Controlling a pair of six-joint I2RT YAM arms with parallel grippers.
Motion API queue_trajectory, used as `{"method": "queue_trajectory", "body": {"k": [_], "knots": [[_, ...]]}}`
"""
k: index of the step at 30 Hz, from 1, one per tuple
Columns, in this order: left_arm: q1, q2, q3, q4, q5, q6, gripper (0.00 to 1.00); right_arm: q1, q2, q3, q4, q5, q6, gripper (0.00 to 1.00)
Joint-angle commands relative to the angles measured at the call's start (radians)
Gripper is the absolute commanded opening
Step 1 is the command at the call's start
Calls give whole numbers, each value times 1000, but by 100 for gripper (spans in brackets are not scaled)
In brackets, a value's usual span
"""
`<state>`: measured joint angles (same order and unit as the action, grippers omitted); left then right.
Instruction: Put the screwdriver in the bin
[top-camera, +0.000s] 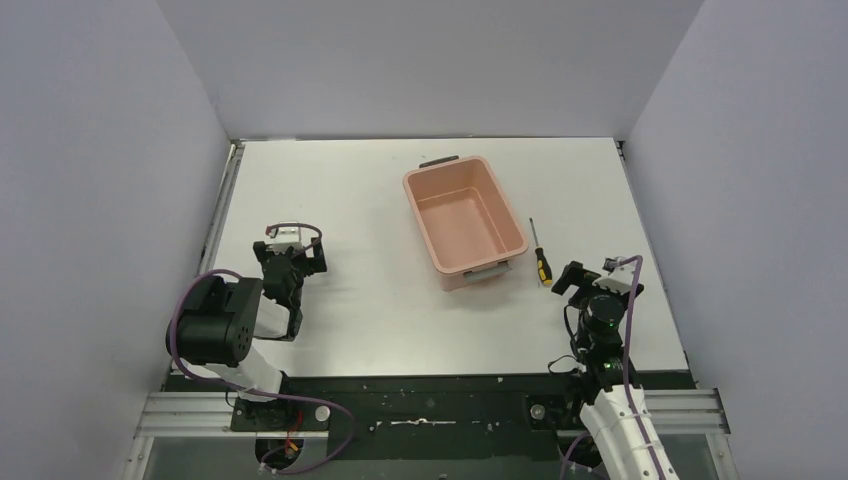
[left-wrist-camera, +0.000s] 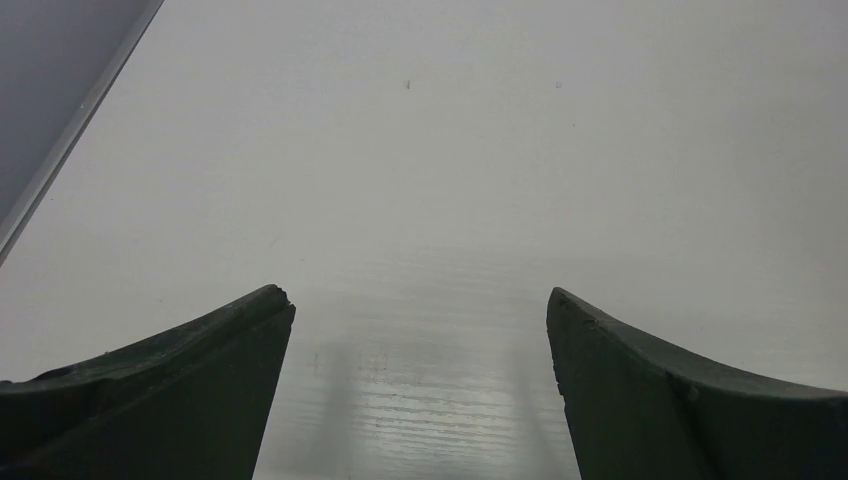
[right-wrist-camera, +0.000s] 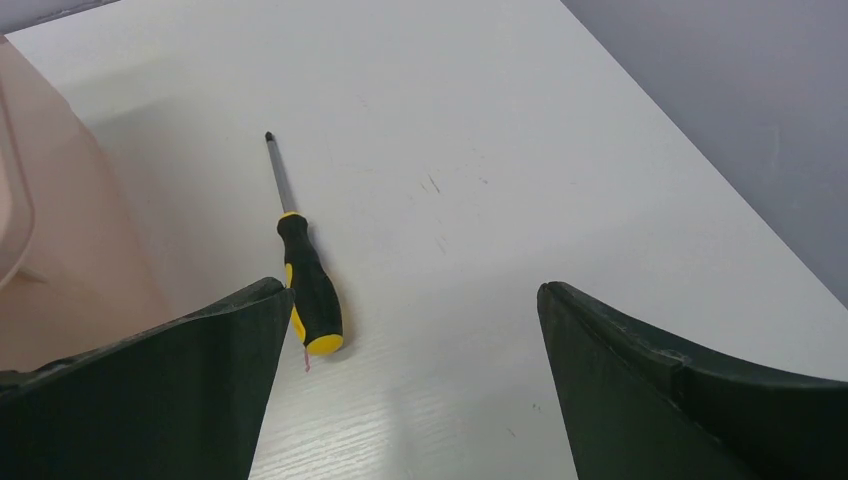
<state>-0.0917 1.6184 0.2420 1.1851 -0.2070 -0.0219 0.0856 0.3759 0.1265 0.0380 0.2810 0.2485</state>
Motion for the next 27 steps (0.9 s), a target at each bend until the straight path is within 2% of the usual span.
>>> {"method": "queue_trajectory", "body": {"k": [1,4,6,12,15,19,23,27], "knots": [[5,-9,10,28,12,-3,97,-4,13,63,73,-15,-7,100],[5,-8,10,29,12,-3,97,-5,96,232,-14,4,-14,100],[4,-8,10,28,12,-3,97,-5,209,405,-129,20,-27,100],[5,-9,9,28,11,-3,97,-21,740,1128,-650,-57,-57,100],[4,-9,10,28,12,-2,97,-28,941,1369,-836,-133,-68,98],[5,-9,9,28,12,-2,97,-32,1106,1433,-904,-212,-90,96],[5,-9,9,29,12,-2,97,-43,1187,1317,-838,-319,-84,91],[5,-9,10,28,12,-3,97,-44,1255,1211,-776,-349,-84,87]]}}
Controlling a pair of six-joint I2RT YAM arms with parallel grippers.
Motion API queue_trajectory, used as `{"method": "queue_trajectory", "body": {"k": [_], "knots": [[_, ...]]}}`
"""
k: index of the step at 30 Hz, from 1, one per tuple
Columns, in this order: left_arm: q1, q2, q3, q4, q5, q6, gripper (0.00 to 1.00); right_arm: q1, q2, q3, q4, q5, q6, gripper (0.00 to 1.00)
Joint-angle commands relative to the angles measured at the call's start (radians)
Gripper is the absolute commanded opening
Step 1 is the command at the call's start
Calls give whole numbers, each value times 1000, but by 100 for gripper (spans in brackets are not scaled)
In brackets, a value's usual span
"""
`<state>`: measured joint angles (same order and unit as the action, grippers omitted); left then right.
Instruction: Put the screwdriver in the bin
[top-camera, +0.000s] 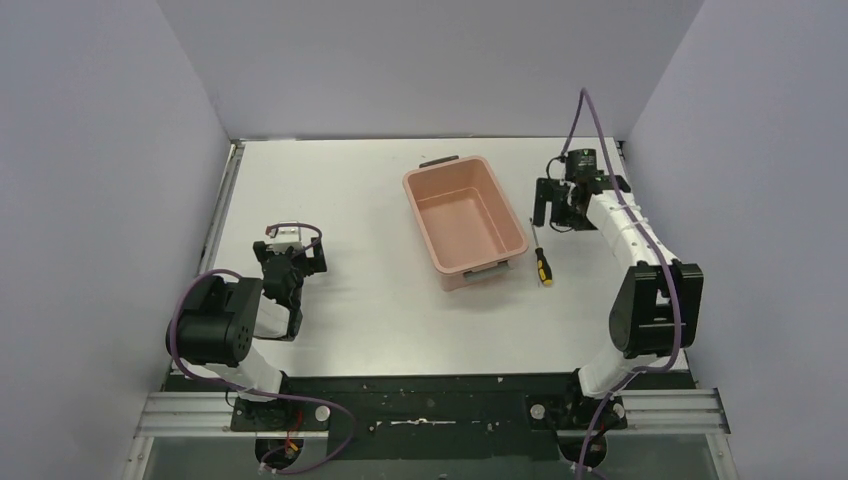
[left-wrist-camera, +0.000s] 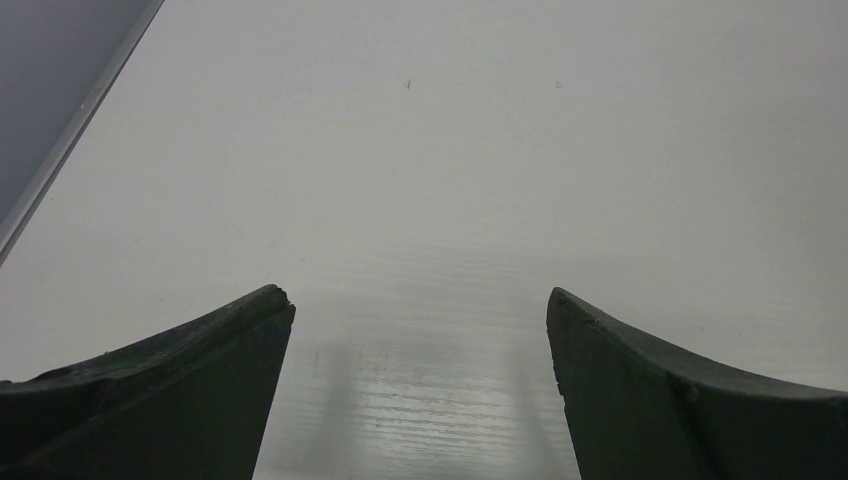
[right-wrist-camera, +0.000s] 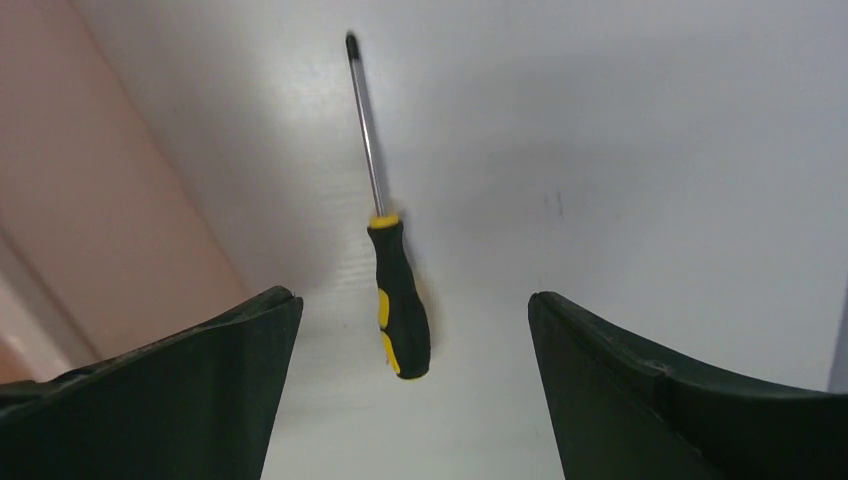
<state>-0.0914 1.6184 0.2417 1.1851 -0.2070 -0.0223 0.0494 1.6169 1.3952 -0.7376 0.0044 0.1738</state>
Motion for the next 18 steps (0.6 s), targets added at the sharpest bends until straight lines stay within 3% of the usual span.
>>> {"method": "queue_trajectory", "body": {"k": [1,6,10,12,18], "knots": [[4,-9,10,29,12,-2,97,-8,36,-87,11,-77,-12,85],[4,-8,10,28,12,-1,97,-8,108,-245,126,-92,-7,80],[4,-8,10,28,12,-1,97,-7,186,-301,208,-77,-24,70],[4,-9,10,28,12,-1,97,-7,227,-298,219,-69,-39,58],[5,-9,10,29,11,-2,97,-8,224,-230,162,-14,-64,0]]}}
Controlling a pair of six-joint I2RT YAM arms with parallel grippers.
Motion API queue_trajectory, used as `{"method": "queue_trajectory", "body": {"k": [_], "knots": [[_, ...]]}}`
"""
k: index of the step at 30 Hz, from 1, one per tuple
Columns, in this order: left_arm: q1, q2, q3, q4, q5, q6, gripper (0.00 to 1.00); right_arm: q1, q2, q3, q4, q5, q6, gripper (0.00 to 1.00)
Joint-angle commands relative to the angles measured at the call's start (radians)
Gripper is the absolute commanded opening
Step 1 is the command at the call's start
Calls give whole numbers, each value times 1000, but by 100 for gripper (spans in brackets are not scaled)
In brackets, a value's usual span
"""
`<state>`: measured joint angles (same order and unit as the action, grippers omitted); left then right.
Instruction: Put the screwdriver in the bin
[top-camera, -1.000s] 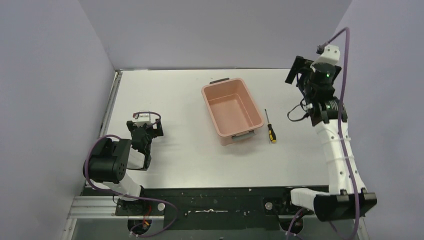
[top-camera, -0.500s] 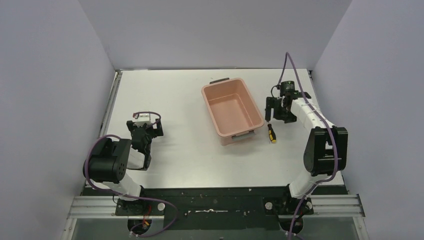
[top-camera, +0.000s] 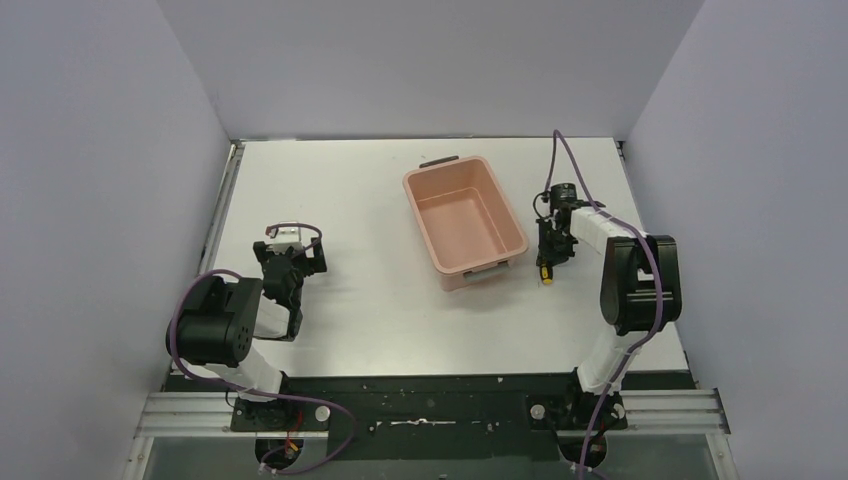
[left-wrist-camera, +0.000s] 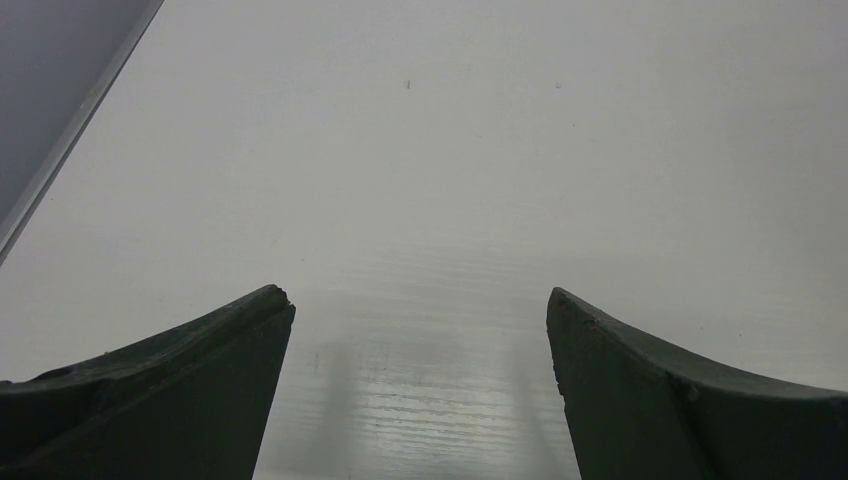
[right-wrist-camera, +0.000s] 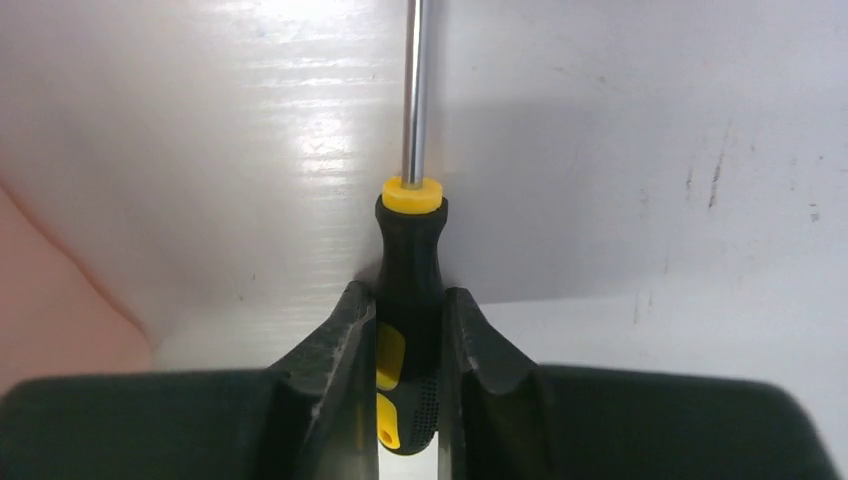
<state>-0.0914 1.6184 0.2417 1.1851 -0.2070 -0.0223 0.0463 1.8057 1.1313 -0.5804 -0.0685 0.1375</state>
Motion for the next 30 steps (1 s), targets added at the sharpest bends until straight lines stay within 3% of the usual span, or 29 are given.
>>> {"method": "queue_trajectory", "body": {"k": [1,10,14,18,22,30], "knots": [[5,-8,10,28,11,-1,97,-4,21,74,-28,65,-35,0],[5,-8,10,29,12,-2,97,14,-75,582,-369,139,11,0],[4,-8,10,29,12,-2,97,143,-79,687,-376,141,74,0],[4,-9,10,28,11,-1,97,340,-54,725,-297,26,85,0],[4,-9,10,28,12,-1,97,486,1,735,-279,42,105,0],[5,-9,10,28,12,-1,97,549,75,491,-162,106,156,0]]}}
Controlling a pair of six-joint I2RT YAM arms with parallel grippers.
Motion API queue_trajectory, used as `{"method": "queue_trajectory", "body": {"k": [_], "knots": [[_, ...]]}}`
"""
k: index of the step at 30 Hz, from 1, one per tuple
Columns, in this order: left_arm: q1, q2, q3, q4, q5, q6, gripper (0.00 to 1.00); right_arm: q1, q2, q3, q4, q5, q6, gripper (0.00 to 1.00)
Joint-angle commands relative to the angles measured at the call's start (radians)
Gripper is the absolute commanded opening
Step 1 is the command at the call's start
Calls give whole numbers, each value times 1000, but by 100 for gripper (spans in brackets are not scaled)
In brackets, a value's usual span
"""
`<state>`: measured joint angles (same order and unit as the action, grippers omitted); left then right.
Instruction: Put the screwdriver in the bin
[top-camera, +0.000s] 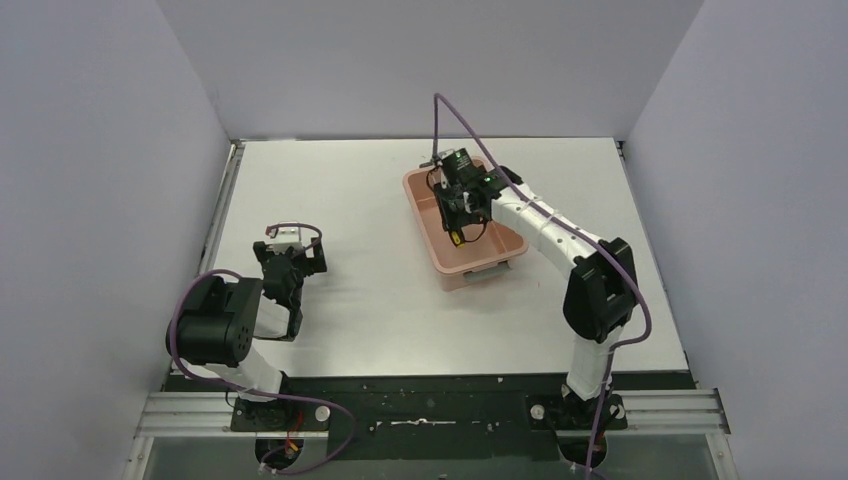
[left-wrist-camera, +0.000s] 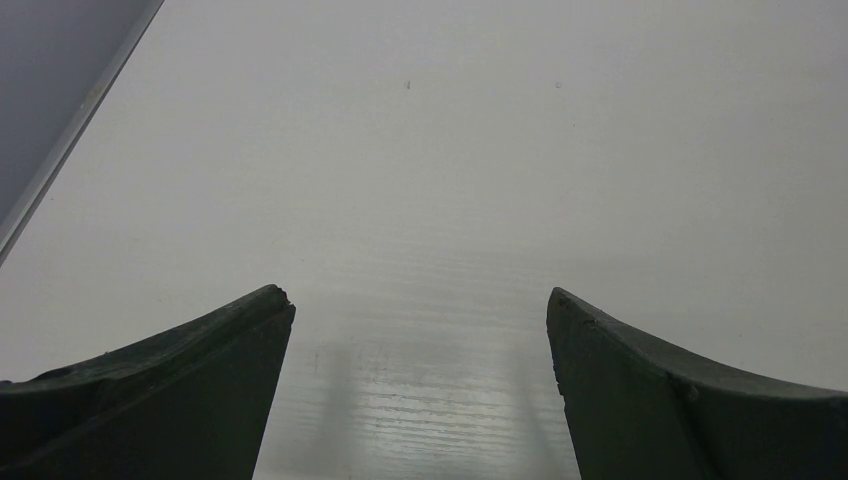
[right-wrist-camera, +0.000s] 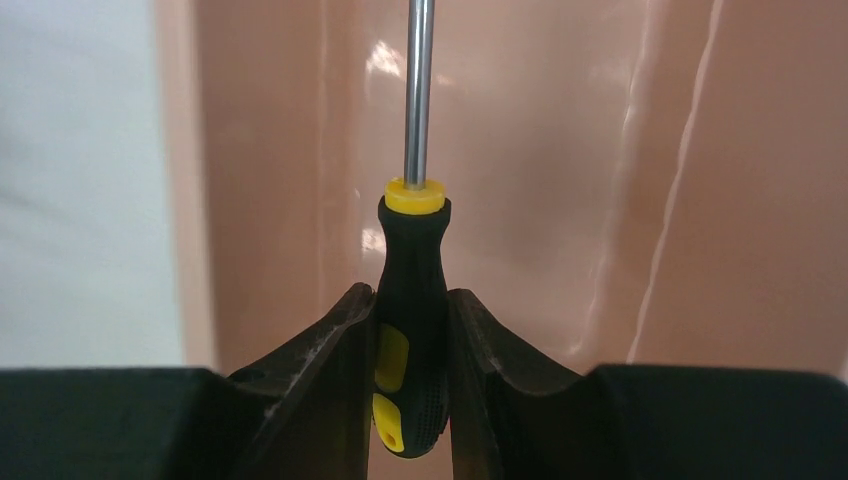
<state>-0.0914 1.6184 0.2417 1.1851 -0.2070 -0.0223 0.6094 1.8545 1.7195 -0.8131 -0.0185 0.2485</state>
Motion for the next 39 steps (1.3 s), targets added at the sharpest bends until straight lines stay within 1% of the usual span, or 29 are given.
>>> {"method": "queue_trajectory", "body": {"k": [1,5,7,12,13,14,17,20,22,24,25,26,27,30,33,36,39], "knots": [[4,-8,10,29,12,-2,97,-14,36,-125,89,59,50,0],[4,-8,10,28,12,-2,97,-16,67,-230,172,75,71,0],[5,-9,9,29,12,-1,97,-19,85,-258,194,95,78,6],[4,-8,10,28,12,-2,97,-35,111,-283,208,114,99,27],[4,-9,10,29,12,-2,97,-36,106,-280,206,118,101,32],[4,-9,10,29,12,-2,97,-36,100,-273,200,120,99,38],[4,-9,10,29,12,-2,97,-34,75,-220,148,131,82,51],[5,-9,10,29,12,-2,97,-31,28,-151,89,151,56,57],[4,-9,10,28,12,-1,97,-31,-23,-117,75,152,36,59],[4,-9,10,30,12,-2,97,-34,-84,-90,74,152,14,63],[5,-9,10,29,12,-1,97,-37,-118,-80,76,154,0,68],[4,-9,10,29,12,-2,97,-45,-150,-75,83,155,-9,92],[5,-9,10,29,11,-1,97,-58,-185,-76,93,154,-14,99],[4,-8,10,27,12,-2,97,-133,-310,-128,148,131,-24,100],[5,-9,10,29,11,-2,97,-220,-434,-241,250,127,-44,100],[4,-9,10,29,11,-2,97,-315,-555,-415,380,141,-70,100],[4,-9,10,29,12,-2,97,-402,-638,-615,522,175,-101,100]]}}
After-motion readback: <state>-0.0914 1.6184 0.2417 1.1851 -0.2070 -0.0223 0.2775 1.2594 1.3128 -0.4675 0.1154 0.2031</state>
